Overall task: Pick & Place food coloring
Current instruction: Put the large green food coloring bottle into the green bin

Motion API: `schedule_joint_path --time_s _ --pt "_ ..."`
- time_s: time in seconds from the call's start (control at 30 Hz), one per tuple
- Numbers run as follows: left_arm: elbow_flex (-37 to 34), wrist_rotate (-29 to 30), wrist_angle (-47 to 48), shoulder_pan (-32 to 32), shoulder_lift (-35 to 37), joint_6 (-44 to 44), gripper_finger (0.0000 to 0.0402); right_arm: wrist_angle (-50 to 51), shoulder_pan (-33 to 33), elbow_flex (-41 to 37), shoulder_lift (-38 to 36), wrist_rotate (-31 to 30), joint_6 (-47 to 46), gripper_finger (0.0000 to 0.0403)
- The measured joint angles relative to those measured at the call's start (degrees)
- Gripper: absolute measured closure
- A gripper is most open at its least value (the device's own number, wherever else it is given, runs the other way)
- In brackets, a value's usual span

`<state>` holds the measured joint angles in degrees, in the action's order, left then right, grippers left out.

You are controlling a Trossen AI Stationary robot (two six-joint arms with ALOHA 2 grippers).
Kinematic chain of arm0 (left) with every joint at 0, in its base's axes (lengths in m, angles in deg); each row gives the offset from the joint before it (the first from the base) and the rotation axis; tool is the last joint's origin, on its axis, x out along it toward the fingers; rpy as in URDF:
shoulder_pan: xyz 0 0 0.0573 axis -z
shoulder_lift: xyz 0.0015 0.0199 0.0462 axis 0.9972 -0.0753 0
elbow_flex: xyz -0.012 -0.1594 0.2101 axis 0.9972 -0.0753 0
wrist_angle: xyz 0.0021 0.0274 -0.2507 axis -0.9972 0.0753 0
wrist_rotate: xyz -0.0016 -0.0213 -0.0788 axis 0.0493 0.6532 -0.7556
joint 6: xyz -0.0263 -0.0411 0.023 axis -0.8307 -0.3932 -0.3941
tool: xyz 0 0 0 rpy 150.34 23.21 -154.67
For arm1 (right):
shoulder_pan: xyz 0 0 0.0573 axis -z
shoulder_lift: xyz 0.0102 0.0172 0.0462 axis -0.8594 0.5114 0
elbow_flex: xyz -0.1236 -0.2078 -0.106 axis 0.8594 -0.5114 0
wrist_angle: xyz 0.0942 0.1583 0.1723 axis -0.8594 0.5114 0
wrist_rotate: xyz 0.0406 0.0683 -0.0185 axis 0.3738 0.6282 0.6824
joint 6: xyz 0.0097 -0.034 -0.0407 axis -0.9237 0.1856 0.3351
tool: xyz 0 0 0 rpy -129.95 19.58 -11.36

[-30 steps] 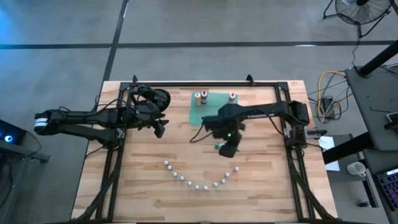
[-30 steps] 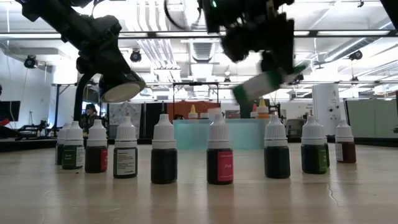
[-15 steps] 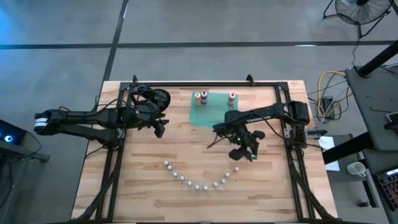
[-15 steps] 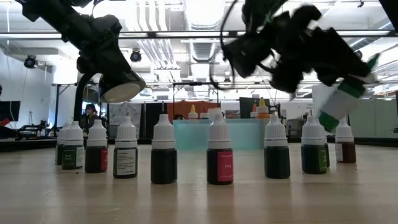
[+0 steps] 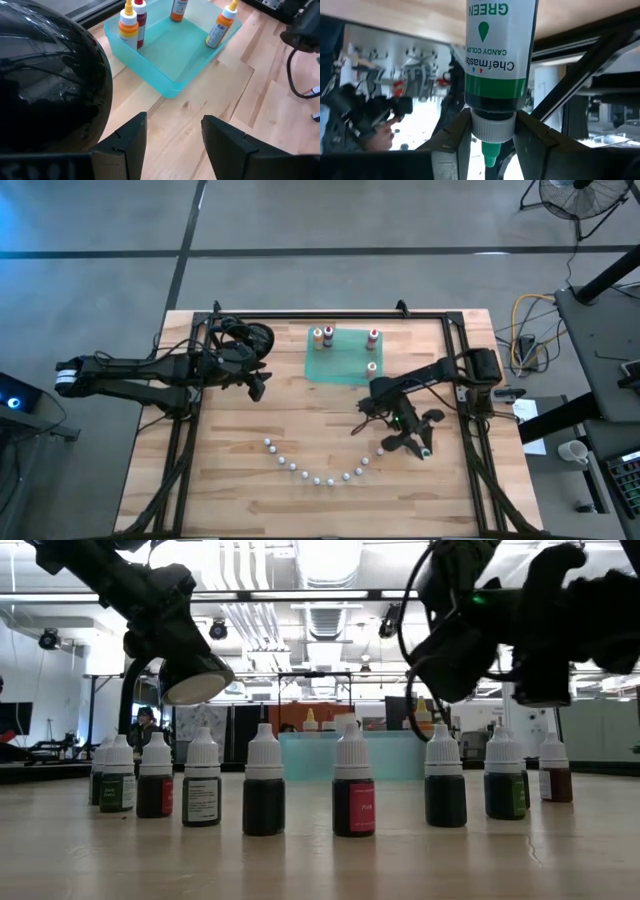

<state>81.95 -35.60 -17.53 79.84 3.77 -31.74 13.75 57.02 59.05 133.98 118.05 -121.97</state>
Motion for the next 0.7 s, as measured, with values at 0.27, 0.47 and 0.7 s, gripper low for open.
schedule_joint_path --time_s 0.27,0.47,0.7 --pt "0.00 0.00 -0.01 0.00 0.00 1.39 0.0239 -0.91 -0.35 -5.03 0.44 3.97 2.18 0.0276" --pt "0.00 0.01 0.00 -0.02 0.00 1.49 0.0239 -4.21 0.47 -8.38 0.45 6.87 2.36 0.0281" --pt "0.00 0.02 0.02 -0.02 0.00 1.49 0.0239 -7.74 0.72 -10.00 0.46 7.73 2.13 0.0266"
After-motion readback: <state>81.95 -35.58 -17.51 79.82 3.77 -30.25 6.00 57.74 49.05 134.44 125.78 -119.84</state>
